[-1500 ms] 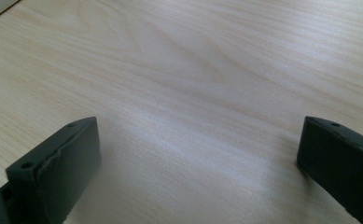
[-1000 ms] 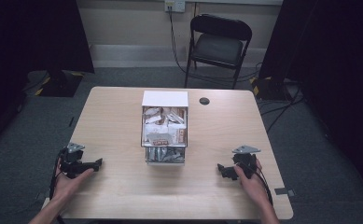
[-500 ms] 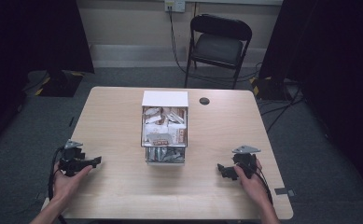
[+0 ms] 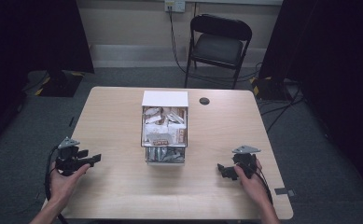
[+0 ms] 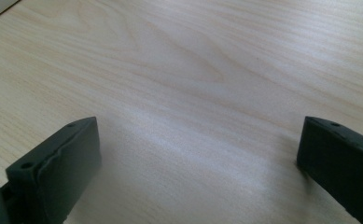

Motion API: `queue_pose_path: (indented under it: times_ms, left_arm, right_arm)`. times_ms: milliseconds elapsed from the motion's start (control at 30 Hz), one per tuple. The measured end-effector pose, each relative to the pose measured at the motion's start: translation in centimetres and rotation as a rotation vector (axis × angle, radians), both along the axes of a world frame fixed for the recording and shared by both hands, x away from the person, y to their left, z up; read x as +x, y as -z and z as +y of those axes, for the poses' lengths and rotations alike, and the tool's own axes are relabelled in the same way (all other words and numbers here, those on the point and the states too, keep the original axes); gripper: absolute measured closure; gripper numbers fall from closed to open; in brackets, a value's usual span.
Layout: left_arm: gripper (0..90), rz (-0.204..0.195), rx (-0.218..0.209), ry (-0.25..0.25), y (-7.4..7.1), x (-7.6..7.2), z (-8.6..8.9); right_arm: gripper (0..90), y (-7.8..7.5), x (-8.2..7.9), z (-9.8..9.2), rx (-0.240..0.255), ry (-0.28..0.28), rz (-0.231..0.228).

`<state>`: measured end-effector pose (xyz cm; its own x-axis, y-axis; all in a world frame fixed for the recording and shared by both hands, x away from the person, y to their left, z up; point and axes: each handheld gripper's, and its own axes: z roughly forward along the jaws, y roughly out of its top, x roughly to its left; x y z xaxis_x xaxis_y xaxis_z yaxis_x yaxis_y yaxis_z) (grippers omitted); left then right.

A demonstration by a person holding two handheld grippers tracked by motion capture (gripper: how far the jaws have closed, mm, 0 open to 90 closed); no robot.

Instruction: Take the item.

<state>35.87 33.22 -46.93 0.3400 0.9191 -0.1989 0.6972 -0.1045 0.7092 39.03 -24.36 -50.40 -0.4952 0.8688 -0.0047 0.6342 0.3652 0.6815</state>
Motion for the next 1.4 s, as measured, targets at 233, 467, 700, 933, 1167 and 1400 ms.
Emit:
queue_pose_path:
  times_ms: [233, 467, 700, 933, 1167, 1400]
  left_arm:
    - [38.4, -0.032, -0.021, 0.053, -1.1, -0.5, -1.0]
    - [38.3, -0.085, -0.012, 0.09, -2.2, -0.8, -1.8]
    - [37.4, -0.116, -0.094, 0.124, -2.9, -1.3, -1.7]
    - [35.9, -0.163, -0.146, 0.168, -4.2, -1.7, -2.3]
    - [32.9, -0.192, -0.148, 0.266, -6.1, -1.8, -3.9]
    - [33.1, -0.223, -0.175, 0.307, -7.5, -1.8, -4.5]
  right_arm:
    - [0.0, 0.0, 0.0, 0.0, 0.0, 0.0, 0.0]
    - [0.0, 0.0, 0.0, 0.0, 0.0, 0.0, 0.0]
    - [0.0, 0.0, 0.0, 0.0, 0.0, 0.0, 0.0]
    - [0.0, 0.0, 0.0, 0.0, 0.001, 0.0, 0.002]
    - [0.0, 0.0, 0.0, 0.0, 0.001, 0.0, 0.001]
    - [0.0, 0.0, 0.0, 0.0, 0.001, -0.001, 0.002]
